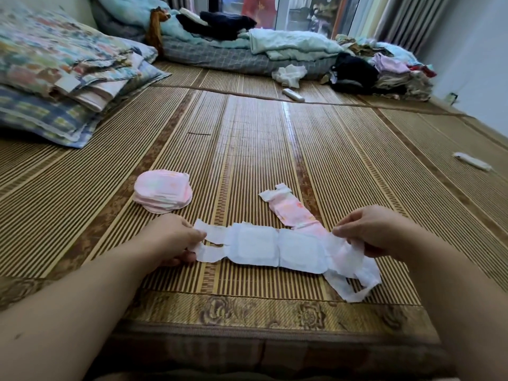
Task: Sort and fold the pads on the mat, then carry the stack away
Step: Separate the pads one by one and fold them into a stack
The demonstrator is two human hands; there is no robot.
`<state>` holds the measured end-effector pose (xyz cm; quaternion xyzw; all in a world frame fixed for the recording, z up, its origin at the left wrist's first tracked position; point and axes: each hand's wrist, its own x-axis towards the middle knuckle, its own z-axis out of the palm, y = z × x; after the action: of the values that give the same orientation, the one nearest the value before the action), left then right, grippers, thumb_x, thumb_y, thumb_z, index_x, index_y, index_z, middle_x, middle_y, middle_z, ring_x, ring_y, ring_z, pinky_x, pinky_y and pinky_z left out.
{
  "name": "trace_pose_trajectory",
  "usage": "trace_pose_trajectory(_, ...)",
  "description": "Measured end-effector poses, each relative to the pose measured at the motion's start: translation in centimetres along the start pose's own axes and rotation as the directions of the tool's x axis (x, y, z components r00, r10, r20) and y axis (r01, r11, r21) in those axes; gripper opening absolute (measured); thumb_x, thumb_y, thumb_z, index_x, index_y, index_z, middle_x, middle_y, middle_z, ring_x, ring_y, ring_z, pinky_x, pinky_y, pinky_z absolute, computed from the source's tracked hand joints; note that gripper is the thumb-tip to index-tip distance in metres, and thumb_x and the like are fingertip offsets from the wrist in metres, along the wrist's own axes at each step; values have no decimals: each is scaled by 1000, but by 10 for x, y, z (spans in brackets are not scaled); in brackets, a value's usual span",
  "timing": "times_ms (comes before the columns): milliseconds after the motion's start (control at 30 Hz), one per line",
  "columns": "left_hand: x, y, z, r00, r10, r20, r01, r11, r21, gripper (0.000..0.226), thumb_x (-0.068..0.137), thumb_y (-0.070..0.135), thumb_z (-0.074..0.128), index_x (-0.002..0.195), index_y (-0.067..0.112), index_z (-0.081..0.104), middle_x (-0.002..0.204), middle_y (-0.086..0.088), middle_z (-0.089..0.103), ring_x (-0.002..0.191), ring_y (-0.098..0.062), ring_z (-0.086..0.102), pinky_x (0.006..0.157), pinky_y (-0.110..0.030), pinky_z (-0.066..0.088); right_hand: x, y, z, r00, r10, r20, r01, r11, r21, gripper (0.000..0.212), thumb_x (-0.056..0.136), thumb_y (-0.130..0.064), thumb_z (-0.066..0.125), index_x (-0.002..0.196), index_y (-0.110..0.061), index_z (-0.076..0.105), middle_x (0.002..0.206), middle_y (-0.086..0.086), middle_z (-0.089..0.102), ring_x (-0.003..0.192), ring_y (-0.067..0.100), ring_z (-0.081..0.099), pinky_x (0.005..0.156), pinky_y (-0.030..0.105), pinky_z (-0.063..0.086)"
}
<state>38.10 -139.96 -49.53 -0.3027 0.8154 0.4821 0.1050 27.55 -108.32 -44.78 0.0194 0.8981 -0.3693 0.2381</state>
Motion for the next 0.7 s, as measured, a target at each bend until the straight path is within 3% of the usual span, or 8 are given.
trace_pose_trajectory(167, 0, -1, -8, 998, -64, 15, 65, 987, -148, 11, 89, 20, 61, 88, 11, 66, 82, -10, 69, 55, -19, 67, 47, -25, 46, -3, -15, 18, 995, -95, 27, 90, 986, 140, 5, 79, -16, 74, 81, -11, 74, 62, 6, 71, 52, 15, 63, 52, 27, 54)
trace_pose_trajectory(333, -3, -5, -14, 1000, 0, -10, -2, 992, -124, 8, 85, 19, 67, 85, 11, 68, 82, -10, 66, 67, -20, 59, 47, -26, 46, -2, -33, 50, 990, -125, 60, 118, 987, 109, 6, 83, -18, 70, 86, -12, 70, 64, 5, 74, 53, 11, 69, 50, 24, 55)
trace_pose_trajectory(467, -4, -5, -17, 998, 54, -25, -56, 990, -128, 6, 84, 20, 67, 84, 14, 68, 86, -9, 66, 74, -22, 60, 52, -29, 49, -2, -41, 65, 992, -89, 94, 81, 993, 88, 30, 92, -37, 56, 98, -9, 64, 72, 11, 74, 57, 20, 71, 51, 27, 53)
trace_pose_trajectory(567, -6, -3, -17, 993, 114, -19, -116, 985, -132, 8, 84, 22, 67, 81, 15, 69, 84, -8, 67, 73, -21, 61, 52, -29, 49, -1, -43, 65, 992, -48, 118, 34, 993, 114, 22, 97, -19, 45, 104, -5, 61, 70, 14, 73, 51, 21, 68, 50, 27, 54)
trace_pose_trajectory(633, -9, 0, -16, 989, 147, -5, -146, 979, -141, 8, 84, 23, 67, 80, 15, 68, 82, -8, 67, 70, -20, 61, 51, -28, 49, -1, -42, 66, 994, -65, 90, 64, 998, 16, 16, 90, -4, 53, 102, -5, 63, 70, 14, 73, 50, 17, 67, 48, 27, 56)
trace_pose_trajectory(700, -14, 6, -14, 982, 186, 14, -182, 971, -152, 8, 85, 22, 66, 83, 15, 68, 83, -9, 68, 69, -20, 62, 52, -27, 50, 0, -39, 71, 992, -118, 46, 124, 980, -156, 20, 80, -4, 66, 100, -10, 67, 77, 10, 73, 58, 15, 69, 53, 26, 56)
